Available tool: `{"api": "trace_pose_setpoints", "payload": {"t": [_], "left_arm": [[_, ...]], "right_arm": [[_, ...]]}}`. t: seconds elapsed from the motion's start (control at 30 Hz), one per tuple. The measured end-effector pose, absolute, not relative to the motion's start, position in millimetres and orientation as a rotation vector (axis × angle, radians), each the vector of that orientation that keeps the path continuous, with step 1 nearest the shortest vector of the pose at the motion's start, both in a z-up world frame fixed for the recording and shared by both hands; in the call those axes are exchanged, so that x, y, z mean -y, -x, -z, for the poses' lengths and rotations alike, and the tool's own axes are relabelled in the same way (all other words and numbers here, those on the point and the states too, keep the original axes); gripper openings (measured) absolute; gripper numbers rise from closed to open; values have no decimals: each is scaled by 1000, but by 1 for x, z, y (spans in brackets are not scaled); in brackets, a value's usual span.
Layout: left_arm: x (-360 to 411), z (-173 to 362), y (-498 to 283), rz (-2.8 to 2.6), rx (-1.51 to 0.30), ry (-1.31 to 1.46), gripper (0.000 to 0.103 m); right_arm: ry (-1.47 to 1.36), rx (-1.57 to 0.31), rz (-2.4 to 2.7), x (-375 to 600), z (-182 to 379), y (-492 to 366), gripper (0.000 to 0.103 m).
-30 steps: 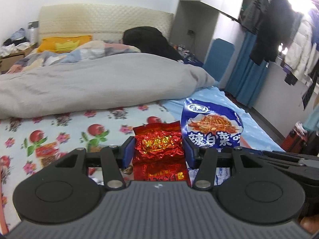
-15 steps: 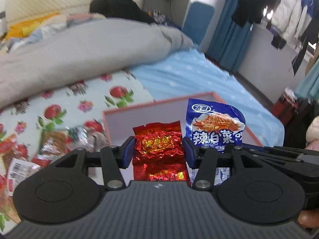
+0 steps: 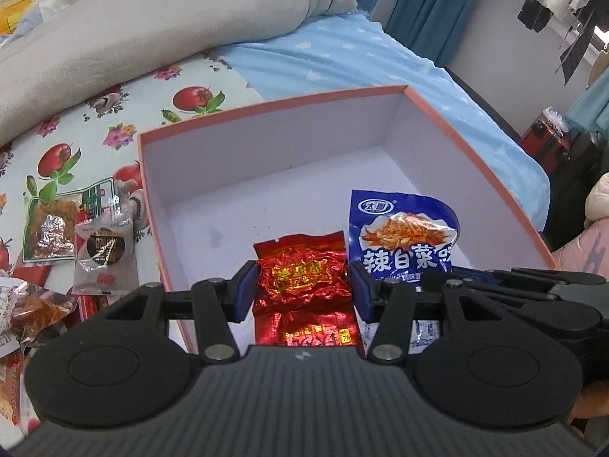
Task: Organize snacks
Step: 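Open the left tool to drop the packets into the pink box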
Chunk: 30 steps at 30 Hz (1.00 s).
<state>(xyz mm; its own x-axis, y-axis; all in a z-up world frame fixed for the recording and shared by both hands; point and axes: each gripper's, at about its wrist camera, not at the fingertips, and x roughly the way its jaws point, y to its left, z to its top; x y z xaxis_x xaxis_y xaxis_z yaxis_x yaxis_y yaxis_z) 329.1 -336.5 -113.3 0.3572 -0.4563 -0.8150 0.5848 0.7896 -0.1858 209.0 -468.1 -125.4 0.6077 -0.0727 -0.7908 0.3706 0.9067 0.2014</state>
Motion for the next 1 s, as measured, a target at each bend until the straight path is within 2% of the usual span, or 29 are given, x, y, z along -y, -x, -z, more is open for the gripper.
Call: {"api": "trace_pose_setpoints", "payload": {"t": [0.07, 0.1, 0.17, 0.2, 0.23, 0.27, 1.0], "left_arm": [[336, 111, -327, 674, -991, -144, 58], [335, 109, -327, 676, -989, -142, 64], [333, 104, -325, 677, -969, -143, 82], [331, 100, -322, 674, -953, -147, 84], [331, 96, -320, 677, -942, -150, 84], [329, 92, -318, 680, -934, -150, 84], [224, -40, -244, 616, -670, -47, 84]], "right_arm": [[-372, -886, 263, 469, 125, -209, 16], [-377, -885, 268, 470, 124, -209, 16], [-378, -883, 284, 471, 121, -209, 25], [-378, -875, 289, 471, 119, -208, 37], [-382, -866, 293, 471, 117, -207, 54], [-391, -849, 289, 471, 114, -206, 59], [-345, -596, 212, 407, 13, -149, 59]]}}
